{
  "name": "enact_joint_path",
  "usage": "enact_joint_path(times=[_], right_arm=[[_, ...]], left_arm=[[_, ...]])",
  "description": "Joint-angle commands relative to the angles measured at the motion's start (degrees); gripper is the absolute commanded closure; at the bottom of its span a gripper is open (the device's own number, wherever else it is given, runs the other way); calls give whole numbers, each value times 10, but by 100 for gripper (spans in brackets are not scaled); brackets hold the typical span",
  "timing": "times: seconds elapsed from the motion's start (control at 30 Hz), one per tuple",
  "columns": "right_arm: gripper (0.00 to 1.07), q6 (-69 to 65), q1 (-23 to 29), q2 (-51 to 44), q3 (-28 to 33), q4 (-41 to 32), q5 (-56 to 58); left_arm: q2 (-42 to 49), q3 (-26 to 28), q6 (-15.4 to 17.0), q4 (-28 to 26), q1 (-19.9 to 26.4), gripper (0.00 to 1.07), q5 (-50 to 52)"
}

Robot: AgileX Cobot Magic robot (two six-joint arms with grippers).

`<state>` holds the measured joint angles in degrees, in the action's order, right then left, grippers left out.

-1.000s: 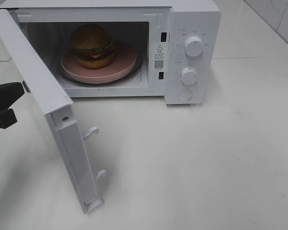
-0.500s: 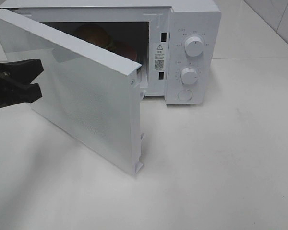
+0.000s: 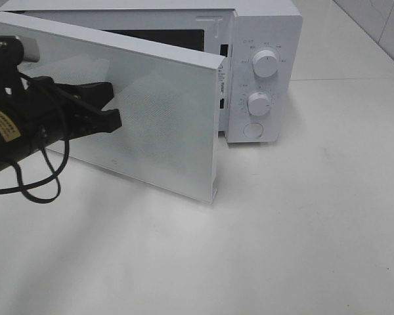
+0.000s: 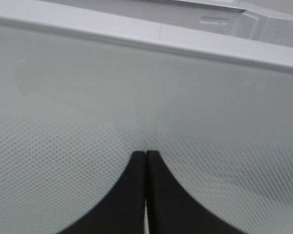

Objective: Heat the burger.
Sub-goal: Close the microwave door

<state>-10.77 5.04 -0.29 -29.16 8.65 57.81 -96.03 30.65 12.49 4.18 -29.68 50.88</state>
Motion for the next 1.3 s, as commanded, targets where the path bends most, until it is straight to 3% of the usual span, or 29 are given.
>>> enact_joint_path(times=[0.03, 0.3, 0.5, 1.3], right_arm=[[32, -4, -5, -14, 1, -1, -1], [32, -4, -5, -14, 1, -1, -1], [32, -4, -5, -14, 1, -1, -1], [32, -4, -5, -14, 1, -1, -1]], left_arm=[[-30, 41, -28, -42, -36, 107, 2], [-78, 112, -61, -107, -77, 107, 2], [-104, 150, -62, -136, -86, 107, 1], [-187, 294, -62, -174, -74, 107, -32]])
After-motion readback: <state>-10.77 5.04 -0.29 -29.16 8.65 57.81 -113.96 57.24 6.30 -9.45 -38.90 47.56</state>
